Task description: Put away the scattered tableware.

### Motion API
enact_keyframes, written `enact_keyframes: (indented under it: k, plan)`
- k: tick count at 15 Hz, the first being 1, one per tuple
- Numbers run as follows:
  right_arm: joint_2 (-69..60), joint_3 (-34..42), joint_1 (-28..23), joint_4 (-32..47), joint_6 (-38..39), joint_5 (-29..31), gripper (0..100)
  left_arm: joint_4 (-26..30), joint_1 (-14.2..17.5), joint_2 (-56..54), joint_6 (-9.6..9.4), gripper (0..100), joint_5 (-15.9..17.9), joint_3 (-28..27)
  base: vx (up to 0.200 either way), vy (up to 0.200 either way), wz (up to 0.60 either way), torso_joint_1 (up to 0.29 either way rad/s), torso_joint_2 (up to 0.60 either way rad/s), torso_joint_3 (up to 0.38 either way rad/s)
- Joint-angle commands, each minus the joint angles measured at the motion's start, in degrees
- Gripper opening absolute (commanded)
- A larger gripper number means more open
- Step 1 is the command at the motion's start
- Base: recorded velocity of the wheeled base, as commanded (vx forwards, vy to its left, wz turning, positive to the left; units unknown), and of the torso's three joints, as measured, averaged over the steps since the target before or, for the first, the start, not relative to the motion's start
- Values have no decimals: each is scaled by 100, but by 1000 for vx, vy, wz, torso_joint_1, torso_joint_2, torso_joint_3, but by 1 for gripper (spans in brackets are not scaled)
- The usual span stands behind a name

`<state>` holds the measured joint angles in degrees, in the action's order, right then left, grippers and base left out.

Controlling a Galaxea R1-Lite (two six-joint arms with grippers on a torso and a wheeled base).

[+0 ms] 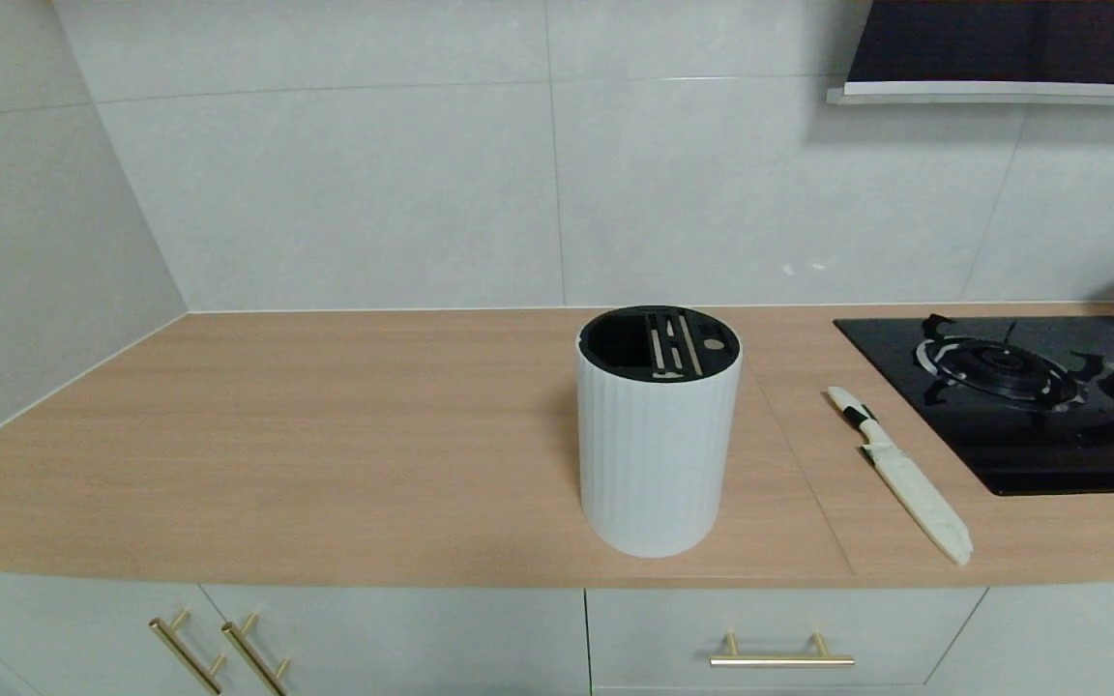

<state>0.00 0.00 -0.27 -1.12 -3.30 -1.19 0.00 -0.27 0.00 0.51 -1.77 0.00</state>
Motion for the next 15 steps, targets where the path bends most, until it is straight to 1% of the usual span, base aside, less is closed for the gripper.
enact_keyframes:
  k: [1, 10, 15]
  plan:
    - [9, 0, 0, -2, -4, -4, 100, 0, 0, 0, 2, 100, 1, 0, 0, 0, 0, 251, -535, -300]
    - [9, 0, 0, -2, -4, -4, 100, 0, 0, 0, 2, 100, 1, 0, 0, 0, 0, 270, -574, -305]
    - [9, 0, 0, -2, 5, -4, 100, 0, 0, 0, 2, 100, 1, 0, 0, 0, 0, 197, -401, -204]
